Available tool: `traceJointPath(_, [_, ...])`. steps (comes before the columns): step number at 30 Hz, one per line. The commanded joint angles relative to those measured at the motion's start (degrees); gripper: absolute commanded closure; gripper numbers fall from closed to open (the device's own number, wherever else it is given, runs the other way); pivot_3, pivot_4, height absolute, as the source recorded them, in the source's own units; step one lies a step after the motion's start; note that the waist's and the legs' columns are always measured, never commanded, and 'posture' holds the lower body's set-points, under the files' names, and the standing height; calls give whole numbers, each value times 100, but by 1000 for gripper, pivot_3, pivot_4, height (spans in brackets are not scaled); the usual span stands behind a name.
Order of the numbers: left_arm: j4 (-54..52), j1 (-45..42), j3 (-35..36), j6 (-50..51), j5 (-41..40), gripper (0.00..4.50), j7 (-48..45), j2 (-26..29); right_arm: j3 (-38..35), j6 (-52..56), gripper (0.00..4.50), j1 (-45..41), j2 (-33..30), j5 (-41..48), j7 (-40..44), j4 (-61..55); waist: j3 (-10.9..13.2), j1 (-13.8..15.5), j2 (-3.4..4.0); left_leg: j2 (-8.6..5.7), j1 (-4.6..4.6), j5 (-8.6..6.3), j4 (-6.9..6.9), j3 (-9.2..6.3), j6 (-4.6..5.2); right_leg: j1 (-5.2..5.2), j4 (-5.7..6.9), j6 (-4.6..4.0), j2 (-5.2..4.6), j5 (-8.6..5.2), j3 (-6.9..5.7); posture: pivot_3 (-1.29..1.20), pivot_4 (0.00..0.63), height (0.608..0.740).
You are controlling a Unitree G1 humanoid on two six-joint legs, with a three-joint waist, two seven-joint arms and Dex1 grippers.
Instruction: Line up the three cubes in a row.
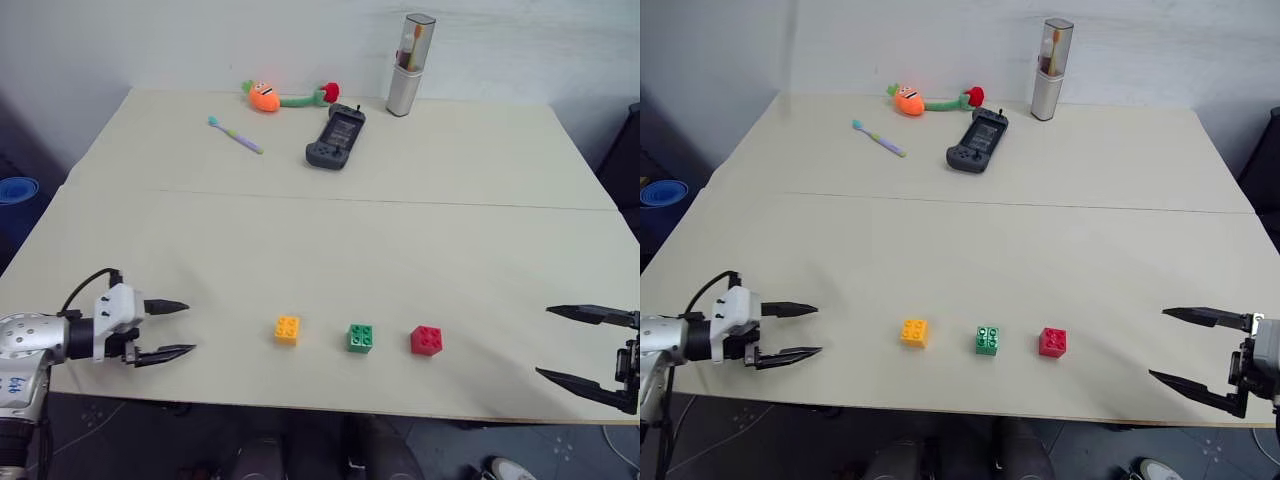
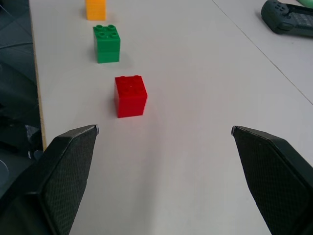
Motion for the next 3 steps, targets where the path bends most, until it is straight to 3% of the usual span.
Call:
traceJointPath(1, [37, -57, 182, -48, -21, 653, 117, 84, -72, -152, 0, -122, -117, -17, 178, 190, 2, -7, 5, -1, 0, 0, -5, 1, 0, 0, -4, 0, -1, 0, 0, 0, 150, 740])
traceJointPath(3, [-12, -97, 182, -19, -80, 653, 143, 41, -38, -141, 0, -161, -94, -36, 139, 169, 2, -13, 5, -1, 0, 0, -13, 2, 0, -1, -9, 1, -2, 1, 0, 0, 150, 740])
